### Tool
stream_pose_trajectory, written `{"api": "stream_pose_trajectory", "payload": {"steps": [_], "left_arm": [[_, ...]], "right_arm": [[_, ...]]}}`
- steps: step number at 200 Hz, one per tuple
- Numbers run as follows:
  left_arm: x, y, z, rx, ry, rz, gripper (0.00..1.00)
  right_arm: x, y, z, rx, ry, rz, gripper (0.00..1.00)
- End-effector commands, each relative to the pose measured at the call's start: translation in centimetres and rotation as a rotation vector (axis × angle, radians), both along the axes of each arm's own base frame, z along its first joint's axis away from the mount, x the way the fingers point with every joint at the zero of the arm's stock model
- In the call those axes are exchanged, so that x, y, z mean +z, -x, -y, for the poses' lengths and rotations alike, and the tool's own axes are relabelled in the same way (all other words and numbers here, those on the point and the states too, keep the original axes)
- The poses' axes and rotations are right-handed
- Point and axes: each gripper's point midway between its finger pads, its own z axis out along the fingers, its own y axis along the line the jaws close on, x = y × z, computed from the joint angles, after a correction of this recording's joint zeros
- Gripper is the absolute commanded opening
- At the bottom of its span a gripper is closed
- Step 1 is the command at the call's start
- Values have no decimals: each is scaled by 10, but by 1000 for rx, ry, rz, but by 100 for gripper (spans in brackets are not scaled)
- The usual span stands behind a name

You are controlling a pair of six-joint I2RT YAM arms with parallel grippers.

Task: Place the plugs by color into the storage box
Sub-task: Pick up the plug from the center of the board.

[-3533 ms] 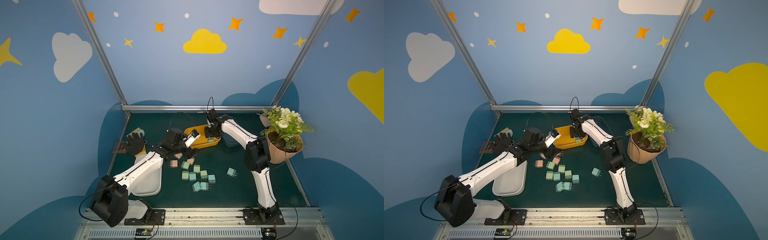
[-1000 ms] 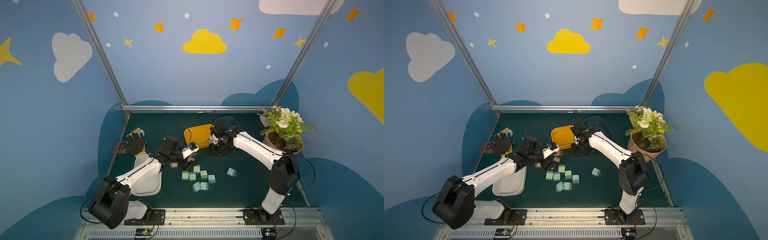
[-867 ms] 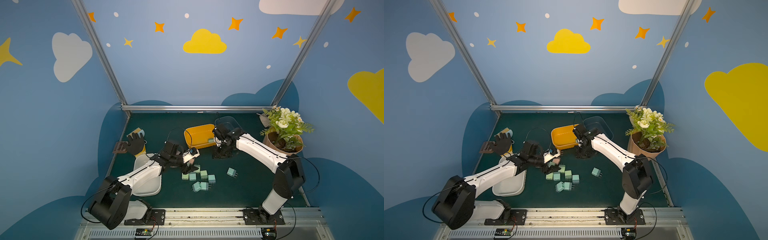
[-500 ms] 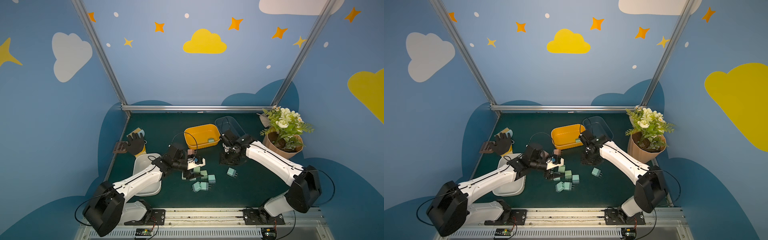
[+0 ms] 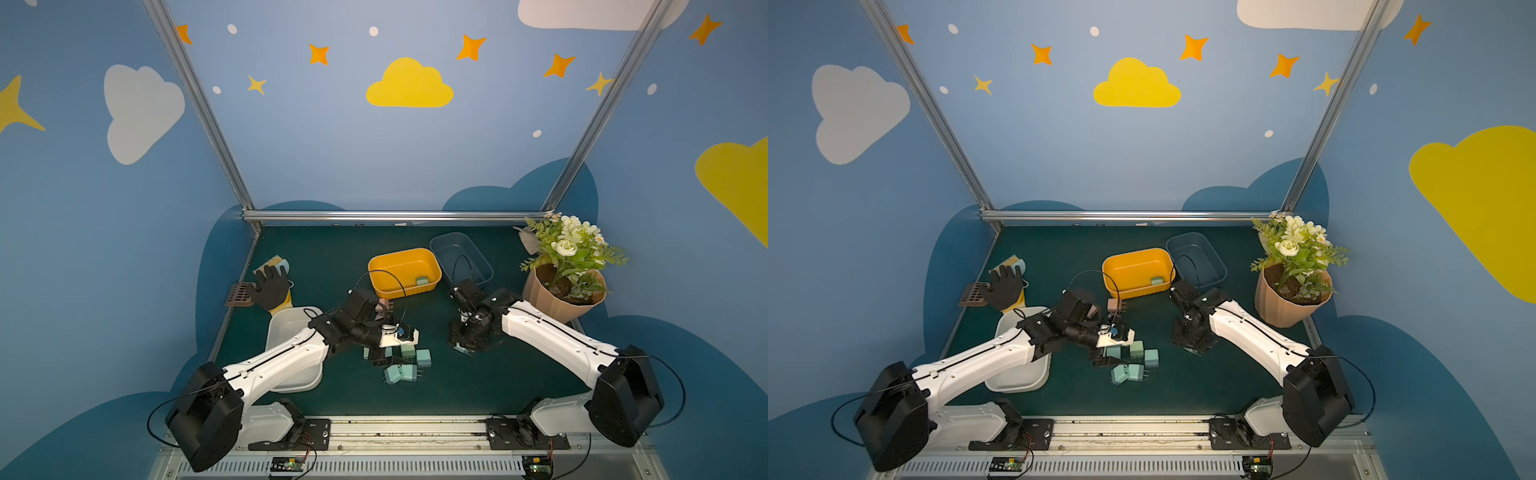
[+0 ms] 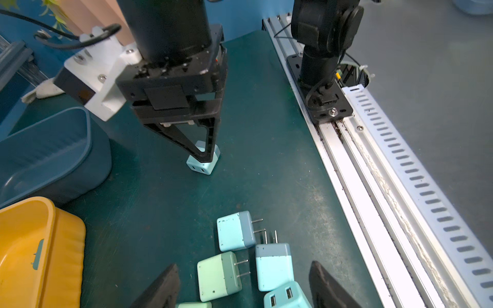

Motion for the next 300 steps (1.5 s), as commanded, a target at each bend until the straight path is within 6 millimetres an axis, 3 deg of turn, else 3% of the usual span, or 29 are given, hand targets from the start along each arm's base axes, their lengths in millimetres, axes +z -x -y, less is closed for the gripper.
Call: {"api": "stream_pose_trajectory", "payload": {"steps": [1,23,122,166,213,252,300], "left_arm": [[-15,2,-5,-2,-76,-7,77],[-15,1,-3,-5,-81,-16,78],[-6,2,8,-39,-20,-42,81],[-4,6,8,-54,-8,-45,81],[-14,7,8,-57,-43,-55,81],[-18,11,11,-74,-46,-74,81],[-23,16,14,-85,-65,-83,81]], "right_arm": [[-3,-8,3,-24,12,27,63],[-8,-12,13,-77,37,7,65],[-44,-32,24,-188,77,-43,66],[-63,-28,36,-246,134,-65,66],[-70,-35,33,-233,127,-68,65],[-73,-38,29,-214,113,-75,59],[-63,-36,33,-187,132,-49,52]]}}
